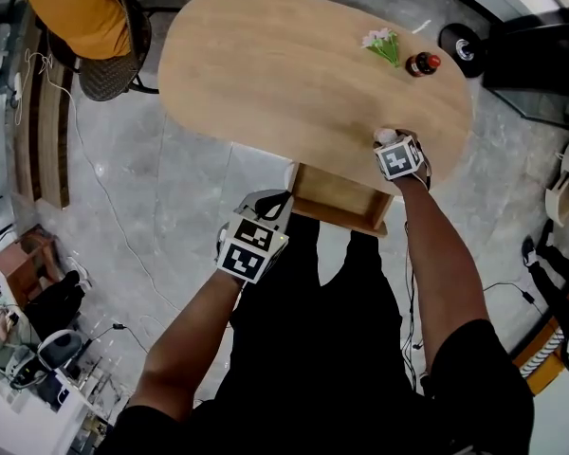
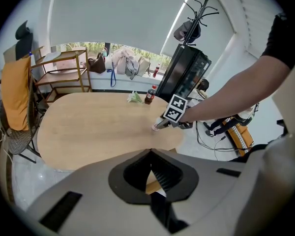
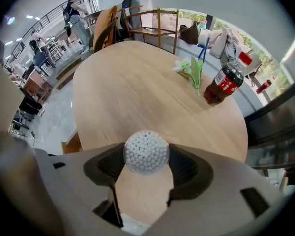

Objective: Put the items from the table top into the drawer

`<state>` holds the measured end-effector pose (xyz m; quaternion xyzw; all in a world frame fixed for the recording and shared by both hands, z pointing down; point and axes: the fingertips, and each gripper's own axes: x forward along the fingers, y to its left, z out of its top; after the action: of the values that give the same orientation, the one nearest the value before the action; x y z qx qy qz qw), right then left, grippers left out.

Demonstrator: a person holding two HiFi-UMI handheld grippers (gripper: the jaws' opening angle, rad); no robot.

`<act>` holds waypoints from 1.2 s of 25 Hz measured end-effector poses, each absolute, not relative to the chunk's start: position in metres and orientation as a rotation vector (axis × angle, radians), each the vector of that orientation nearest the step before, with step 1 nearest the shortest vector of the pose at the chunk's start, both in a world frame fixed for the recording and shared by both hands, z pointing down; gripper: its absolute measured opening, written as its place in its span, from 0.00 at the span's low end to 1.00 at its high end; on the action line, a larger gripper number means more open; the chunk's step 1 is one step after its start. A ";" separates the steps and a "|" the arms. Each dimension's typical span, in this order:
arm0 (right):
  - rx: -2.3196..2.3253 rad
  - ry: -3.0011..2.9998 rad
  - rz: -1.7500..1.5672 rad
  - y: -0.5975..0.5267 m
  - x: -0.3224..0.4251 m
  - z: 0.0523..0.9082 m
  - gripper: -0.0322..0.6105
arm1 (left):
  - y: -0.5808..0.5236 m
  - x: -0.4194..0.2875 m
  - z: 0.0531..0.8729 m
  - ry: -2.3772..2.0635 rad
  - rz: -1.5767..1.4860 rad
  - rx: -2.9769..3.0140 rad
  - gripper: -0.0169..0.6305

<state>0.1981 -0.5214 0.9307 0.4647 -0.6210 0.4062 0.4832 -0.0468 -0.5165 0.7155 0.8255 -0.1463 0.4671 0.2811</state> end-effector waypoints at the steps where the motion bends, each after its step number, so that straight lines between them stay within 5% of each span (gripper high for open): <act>1: 1.143 -1.518 0.992 -0.522 0.199 0.927 0.47 | -0.515 -0.044 0.713 -0.396 1.247 2.216 0.03; 18: 0.968 -1.750 0.809 -0.418 0.194 0.853 0.46 | -0.413 -0.005 0.643 -0.699 1.117 2.237 0.03; 30: 0.852 -1.795 0.875 -0.296 0.130 0.857 0.46 | -0.332 -0.042 0.643 -0.788 1.051 2.141 0.03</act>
<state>0.1297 -0.2957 0.8571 0.3473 -0.7312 0.3567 0.4664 -0.0423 -0.3324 0.6425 0.8105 -0.2985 0.3978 0.3096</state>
